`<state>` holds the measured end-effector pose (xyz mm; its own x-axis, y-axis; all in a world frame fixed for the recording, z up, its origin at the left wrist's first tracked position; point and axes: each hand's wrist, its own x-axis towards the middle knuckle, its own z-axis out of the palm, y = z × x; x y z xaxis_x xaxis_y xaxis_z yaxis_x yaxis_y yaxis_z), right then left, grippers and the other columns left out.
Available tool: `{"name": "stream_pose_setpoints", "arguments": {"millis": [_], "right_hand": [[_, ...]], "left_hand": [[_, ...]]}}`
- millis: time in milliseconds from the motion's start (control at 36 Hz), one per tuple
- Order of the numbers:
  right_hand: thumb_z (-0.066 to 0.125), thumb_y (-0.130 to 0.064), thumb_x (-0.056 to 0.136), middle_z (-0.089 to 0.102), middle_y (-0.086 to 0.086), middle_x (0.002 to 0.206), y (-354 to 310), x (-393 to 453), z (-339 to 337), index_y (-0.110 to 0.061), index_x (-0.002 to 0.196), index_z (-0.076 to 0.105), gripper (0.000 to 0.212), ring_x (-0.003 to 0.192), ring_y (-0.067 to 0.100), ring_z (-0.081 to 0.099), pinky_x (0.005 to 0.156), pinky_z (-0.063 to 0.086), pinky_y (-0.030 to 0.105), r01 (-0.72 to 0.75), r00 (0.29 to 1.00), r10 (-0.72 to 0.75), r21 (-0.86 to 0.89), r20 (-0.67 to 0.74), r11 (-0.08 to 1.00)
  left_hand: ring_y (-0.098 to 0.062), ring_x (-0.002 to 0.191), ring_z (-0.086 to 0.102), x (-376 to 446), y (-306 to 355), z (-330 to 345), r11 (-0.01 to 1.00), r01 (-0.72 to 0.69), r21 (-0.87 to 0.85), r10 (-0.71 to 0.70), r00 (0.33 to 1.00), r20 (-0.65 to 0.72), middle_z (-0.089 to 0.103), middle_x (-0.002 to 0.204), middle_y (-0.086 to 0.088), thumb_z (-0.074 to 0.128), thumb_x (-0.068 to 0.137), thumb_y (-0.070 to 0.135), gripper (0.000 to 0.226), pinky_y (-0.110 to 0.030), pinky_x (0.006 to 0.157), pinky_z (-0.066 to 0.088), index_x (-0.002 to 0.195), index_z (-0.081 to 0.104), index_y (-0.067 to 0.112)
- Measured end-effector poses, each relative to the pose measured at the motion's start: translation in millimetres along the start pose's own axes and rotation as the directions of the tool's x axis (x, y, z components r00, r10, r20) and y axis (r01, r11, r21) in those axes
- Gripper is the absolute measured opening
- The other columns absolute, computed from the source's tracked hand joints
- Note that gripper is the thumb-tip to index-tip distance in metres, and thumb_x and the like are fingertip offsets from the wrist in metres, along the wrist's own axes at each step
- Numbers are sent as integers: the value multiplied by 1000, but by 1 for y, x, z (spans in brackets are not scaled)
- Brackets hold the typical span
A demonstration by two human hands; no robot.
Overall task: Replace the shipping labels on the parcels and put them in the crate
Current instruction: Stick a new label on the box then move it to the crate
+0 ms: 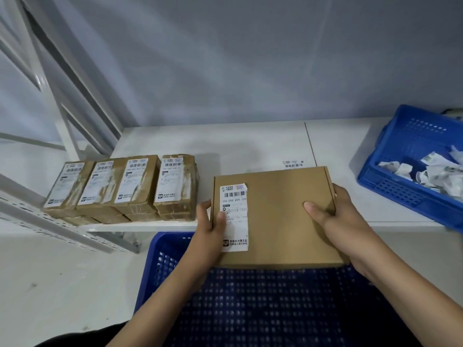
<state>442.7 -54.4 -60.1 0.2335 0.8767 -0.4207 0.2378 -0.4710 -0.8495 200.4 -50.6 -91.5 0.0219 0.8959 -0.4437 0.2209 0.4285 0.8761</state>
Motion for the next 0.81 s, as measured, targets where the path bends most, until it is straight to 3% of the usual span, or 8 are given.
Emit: {"name": "stream_pose_setpoints", "arguments": {"millis": [167, 250, 417, 472, 528, 611, 694, 806], "right_hand": [[55, -42, 100, 56, -16, 111, -2, 8, -2, -32, 148, 30, 55, 92, -1, 54, 69, 43, 22, 29, 999, -26, -77, 40, 997], [55, -44, 99, 57, -11, 119, -2, 11, 1, -31, 144, 34, 51, 102, 9, 56, 82, 44, 30, 38, 999, -36, -88, 15, 995], [62, -45, 95, 57, -2, 130, 2, 21, 2, -26, 147, 32, 64, 122, 24, 55, 102, 46, 43, 69, 990, -92, -202, -108, 977], [65, -38, 94, 48, 6, 142, 3, 18, 4, -24, 152, 29, 70, 133, 27, 46, 111, 39, 45, 148, 953, -215, -296, -212, 944], [65, -26, 96, 42, 10, 144, -2, 8, 10, -23, 147, 42, 56, 136, 27, 39, 114, 35, 45, 326, 836, -464, -415, -293, 849], [62, -21, 96, 53, 4, 129, -9, -3, 20, -20, 128, 62, 33, 125, 25, 48, 107, 42, 47, 555, 669, -714, -500, -207, 665], [60, -31, 93, 61, -3, 117, -7, -5, 27, -19, 121, 68, 31, 113, 22, 56, 100, 47, 50, 603, 697, -709, -446, -108, 662], [65, -30, 90, 61, -7, 102, -4, -5, 28, -17, 114, 70, 28, 98, 15, 57, 94, 48, 53, 598, 712, -694, -423, -109, 681]], "left_hand": [[-9, 91, 75, 3, 7, -16, 989, -36, -142, 35, 999, -6, 73, 112, 8, 61, 100, 35, 46, -32, 76, 63, 140, 39, 36], [-19, 94, 76, 6, 15, -18, 982, -41, -185, 42, 999, 1, 74, 113, 1, 63, 99, 32, 50, -47, 83, 63, 140, 36, 41], [-20, 91, 77, 4, 20, -4, 967, -55, -249, 60, 998, 13, 71, 113, -5, 63, 99, 24, 47, -44, 76, 64, 119, 41, 60], [-21, 92, 77, 0, 21, 2, 966, -46, -256, 56, 998, 30, 69, 116, -11, 66, 97, 24, 52, -42, 74, 64, 116, 40, 65], [-21, 92, 77, -3, 19, 9, 962, -48, -270, 64, 997, 52, 68, 117, -12, 68, 95, 23, 59, -41, 73, 64, 123, 38, 65], [-18, 93, 76, -7, 18, 18, 965, -64, -256, 92, 991, 99, 67, 116, -9, 72, 93, 23, 66, -38, 73, 63, 137, 37, 58], [-17, 95, 76, -10, 17, 26, 971, -79, -227, 114, 983, 146, 67, 119, -8, 73, 92, 24, 69, -36, 74, 63, 141, 37, 56], [-21, 100, 75, -14, 15, 31, 976, -79, -203, 116, 977, 177, 66, 124, -8, 76, 90, 27, 71, -43, 80, 64, 141, 40, 59]]}}
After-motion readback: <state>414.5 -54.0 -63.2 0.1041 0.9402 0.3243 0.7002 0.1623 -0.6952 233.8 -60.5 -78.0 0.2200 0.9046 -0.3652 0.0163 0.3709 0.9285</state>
